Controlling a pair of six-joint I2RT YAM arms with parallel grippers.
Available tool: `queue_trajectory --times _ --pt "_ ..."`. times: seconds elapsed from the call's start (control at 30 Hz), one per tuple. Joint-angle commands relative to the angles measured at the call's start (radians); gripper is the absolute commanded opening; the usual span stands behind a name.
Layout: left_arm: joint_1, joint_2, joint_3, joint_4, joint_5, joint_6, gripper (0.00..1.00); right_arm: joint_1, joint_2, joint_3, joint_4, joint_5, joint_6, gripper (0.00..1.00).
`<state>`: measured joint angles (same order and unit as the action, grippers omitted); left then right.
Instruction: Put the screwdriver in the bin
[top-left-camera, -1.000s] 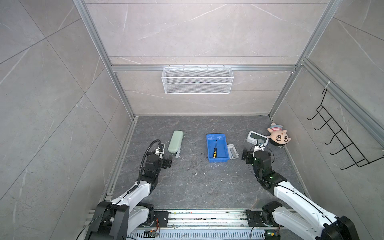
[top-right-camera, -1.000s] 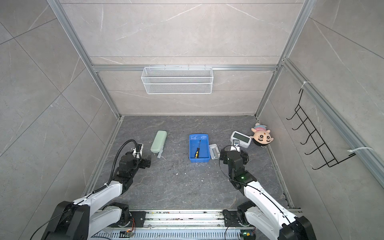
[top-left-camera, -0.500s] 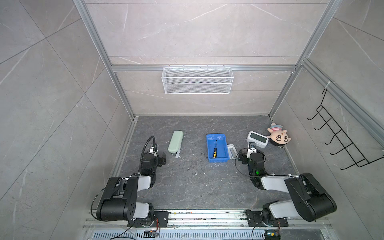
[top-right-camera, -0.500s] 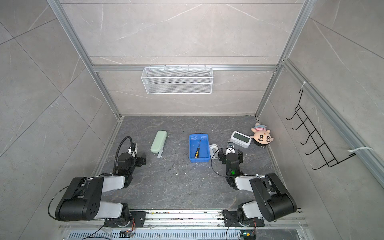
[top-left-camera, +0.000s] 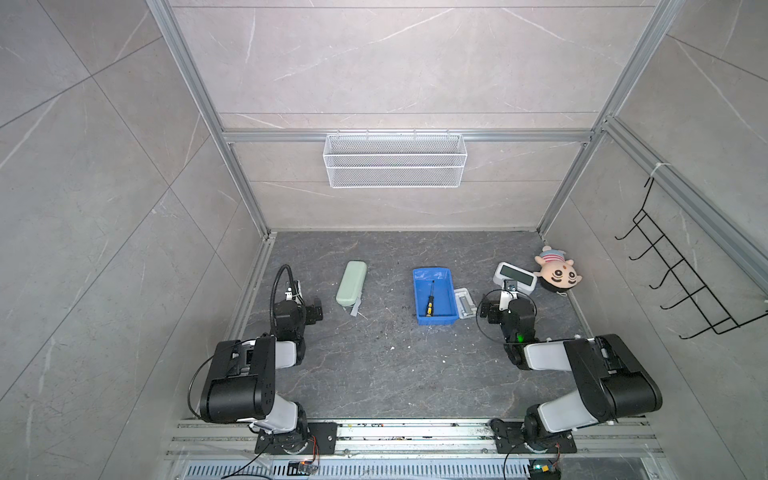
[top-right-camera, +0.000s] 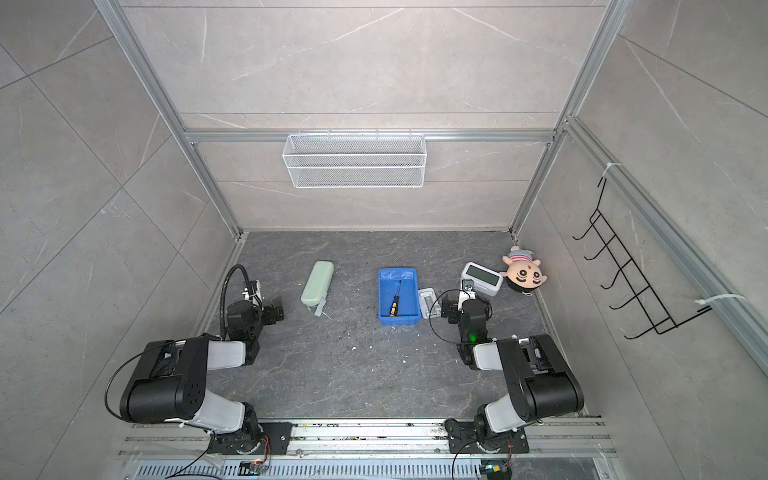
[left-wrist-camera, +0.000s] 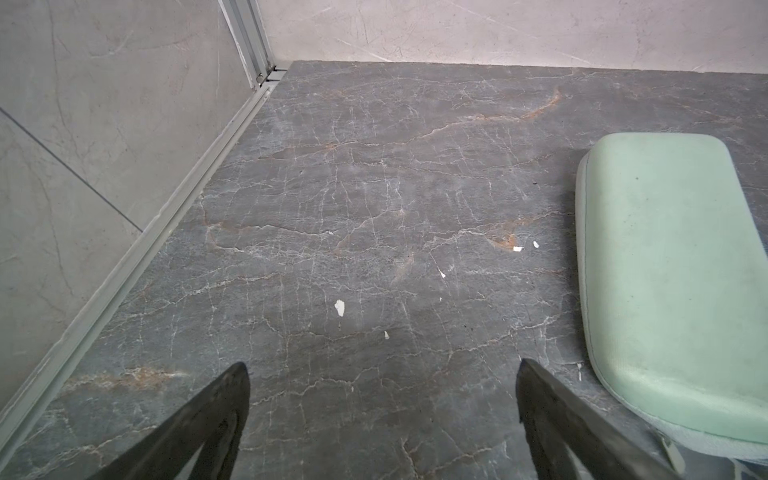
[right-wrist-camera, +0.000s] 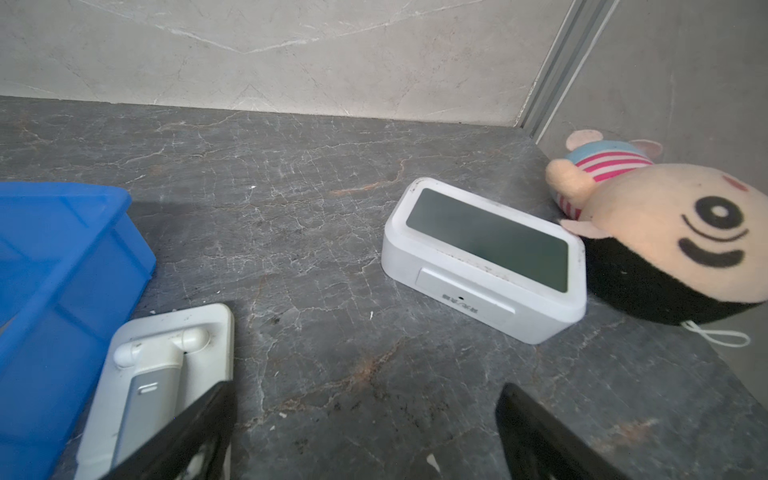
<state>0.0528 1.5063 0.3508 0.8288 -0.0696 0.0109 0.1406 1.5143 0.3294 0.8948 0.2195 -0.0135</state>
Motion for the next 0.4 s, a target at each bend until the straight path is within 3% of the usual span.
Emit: queue_trajectory --times 0.0,0.37 --pt "0.002 -0.004 0.014 0.008 0.017 -0.02 1.0 -0.003 0.004 0.022 -0.001 -0.018 0.02 0.99" --pt "0.002 -0.005 0.014 0.008 0.016 -0.019 1.0 -0.006 0.006 0.025 -0.005 -0.027 0.024 0.99"
